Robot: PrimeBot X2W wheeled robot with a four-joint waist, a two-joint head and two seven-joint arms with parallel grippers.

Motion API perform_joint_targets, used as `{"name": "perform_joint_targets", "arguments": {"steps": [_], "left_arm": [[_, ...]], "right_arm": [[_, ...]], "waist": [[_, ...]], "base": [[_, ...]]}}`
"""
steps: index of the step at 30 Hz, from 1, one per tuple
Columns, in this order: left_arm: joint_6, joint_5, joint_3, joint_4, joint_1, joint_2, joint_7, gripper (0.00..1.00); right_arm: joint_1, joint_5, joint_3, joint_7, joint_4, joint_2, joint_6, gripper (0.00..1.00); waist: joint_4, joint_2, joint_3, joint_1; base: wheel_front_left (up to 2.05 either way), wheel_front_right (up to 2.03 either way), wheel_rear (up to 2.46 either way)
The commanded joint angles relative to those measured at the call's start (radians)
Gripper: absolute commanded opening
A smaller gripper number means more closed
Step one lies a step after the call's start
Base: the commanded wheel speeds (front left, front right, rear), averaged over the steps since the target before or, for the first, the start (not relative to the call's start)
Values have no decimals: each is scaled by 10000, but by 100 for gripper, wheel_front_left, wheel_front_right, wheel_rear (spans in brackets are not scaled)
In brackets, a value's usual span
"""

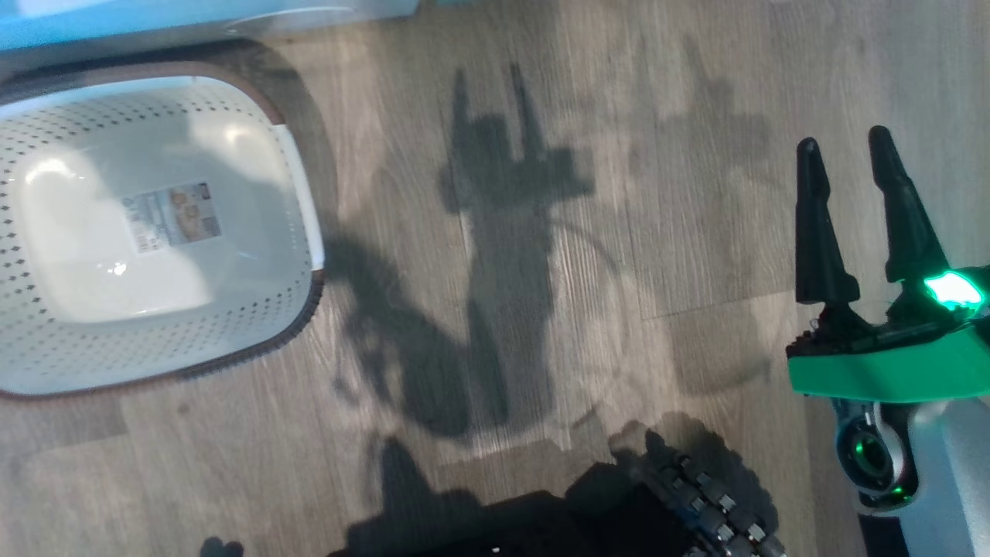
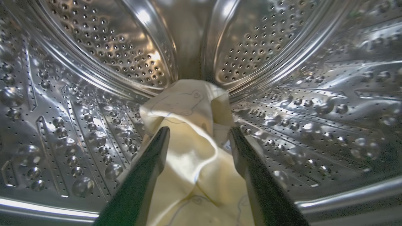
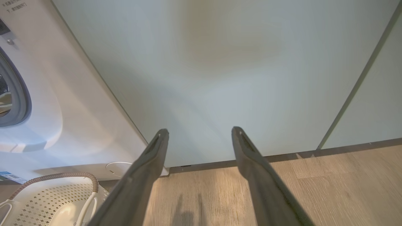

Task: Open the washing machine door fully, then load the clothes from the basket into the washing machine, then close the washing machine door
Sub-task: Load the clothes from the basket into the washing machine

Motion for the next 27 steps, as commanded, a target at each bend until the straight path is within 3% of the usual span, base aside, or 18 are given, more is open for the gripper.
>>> {"name": "perform_joint_targets", "arguments": {"steps": [1,14,27], "left_arm": [[70,-86,167,-471,102,362,-220,100],[1505,-556,577,-3226,3949,-624,-2377,100],[2991,-204,472,-7264,8600,-1521,-3319,100]], "right_arm": [[179,-86,44,-65,-238,-62,-29,100],[596,-684,-563,-65,-197,-62,-29,100],[1151,-1404,-1431,-65,-175,-62,-29,100]], "waist": [[144,0,-138,0],[1159,0,-1146,0],[2339,0,-2277,0]], "base": [[0,0,0],[0,0,0],[0,0,0]]}}
